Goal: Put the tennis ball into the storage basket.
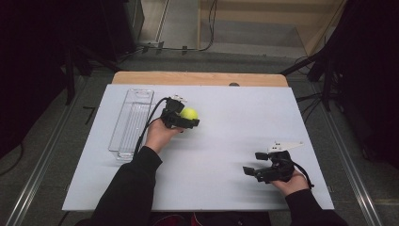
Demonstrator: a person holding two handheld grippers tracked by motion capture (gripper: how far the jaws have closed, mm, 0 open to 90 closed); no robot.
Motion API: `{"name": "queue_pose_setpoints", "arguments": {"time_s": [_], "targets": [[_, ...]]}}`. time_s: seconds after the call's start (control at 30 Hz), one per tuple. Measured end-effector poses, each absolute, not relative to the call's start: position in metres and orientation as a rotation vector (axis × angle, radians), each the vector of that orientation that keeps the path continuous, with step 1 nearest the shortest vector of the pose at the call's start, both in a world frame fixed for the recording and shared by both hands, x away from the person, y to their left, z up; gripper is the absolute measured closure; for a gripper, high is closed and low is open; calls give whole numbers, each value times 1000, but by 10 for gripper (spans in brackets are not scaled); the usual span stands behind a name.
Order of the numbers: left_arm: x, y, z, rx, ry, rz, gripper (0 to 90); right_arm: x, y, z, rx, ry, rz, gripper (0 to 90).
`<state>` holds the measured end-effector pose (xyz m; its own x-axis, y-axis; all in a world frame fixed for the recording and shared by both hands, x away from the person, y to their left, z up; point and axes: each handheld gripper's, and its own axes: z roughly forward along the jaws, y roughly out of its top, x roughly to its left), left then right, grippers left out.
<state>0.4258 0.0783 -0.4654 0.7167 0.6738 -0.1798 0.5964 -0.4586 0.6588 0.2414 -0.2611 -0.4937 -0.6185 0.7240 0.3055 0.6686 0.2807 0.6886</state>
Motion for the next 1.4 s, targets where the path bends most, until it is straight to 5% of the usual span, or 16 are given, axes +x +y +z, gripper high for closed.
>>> {"name": "queue_pose_setpoints", "arguments": {"time_s": [0.43,1.4], "targets": [[412,73,-424,2195,912,110,263,242,-262,-494,1340,2457,1266,131],[416,102,-411,2191,967,106,263,241,-262,-493,1342,2452,1268,132]]}}
